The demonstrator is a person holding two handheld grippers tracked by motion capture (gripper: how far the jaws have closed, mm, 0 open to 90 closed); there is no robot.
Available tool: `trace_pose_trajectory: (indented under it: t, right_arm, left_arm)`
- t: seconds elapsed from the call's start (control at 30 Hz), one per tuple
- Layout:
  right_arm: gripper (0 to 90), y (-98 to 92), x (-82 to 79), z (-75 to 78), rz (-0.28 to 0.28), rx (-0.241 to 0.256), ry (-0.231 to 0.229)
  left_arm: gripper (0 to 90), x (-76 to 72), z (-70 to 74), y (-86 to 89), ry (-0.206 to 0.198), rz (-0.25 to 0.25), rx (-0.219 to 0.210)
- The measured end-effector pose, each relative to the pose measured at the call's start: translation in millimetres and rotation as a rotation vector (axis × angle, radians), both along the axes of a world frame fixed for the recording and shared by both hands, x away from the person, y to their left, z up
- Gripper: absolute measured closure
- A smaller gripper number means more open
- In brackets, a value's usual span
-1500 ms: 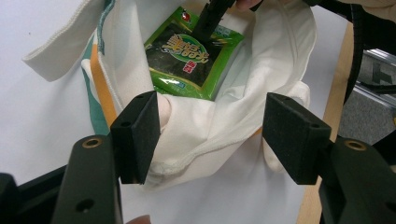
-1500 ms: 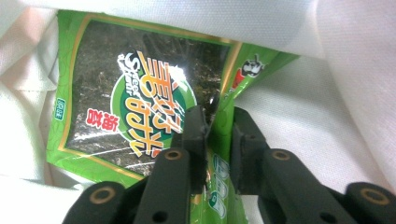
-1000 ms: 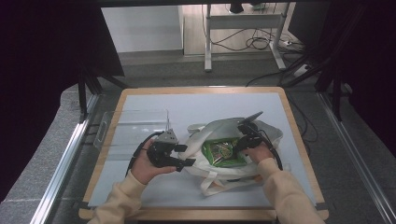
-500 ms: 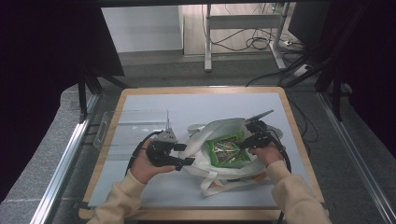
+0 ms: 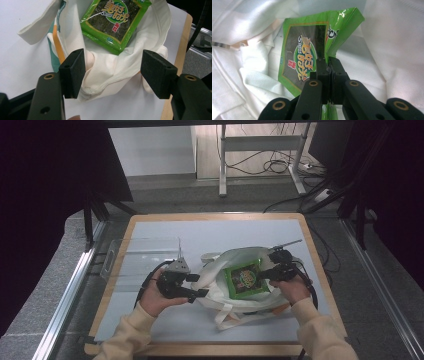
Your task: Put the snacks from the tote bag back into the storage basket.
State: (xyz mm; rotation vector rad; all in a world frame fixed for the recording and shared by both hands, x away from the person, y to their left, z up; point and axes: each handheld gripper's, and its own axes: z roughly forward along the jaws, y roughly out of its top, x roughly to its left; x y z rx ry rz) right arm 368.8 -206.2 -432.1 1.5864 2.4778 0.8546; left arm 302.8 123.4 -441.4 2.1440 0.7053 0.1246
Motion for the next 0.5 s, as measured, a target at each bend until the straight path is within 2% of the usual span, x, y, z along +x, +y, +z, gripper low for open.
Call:
trace_pose_trajectory:
  t: [0.2,0.33,0.5]
  right_arm:
    - [87.1,-5.7,-3.6,5.5,-0.007,0.005,-0.033]
    - [87.6,-15.1,-6.9,15.4,-0.009,0.011,-0.067]
    - [87.8,-17.8,-11.1,25.5,0.035,0.007,-0.105]
  left_arm:
    - [36.3,0.9,-0.1,1.2,-0.001,0.003,0.004]
    - [36.3,0.5,-0.6,-0.1,0.003,0.006,0.005]
    - [36.2,0.7,-1.1,-1.0,0.001,0.005,0.005]
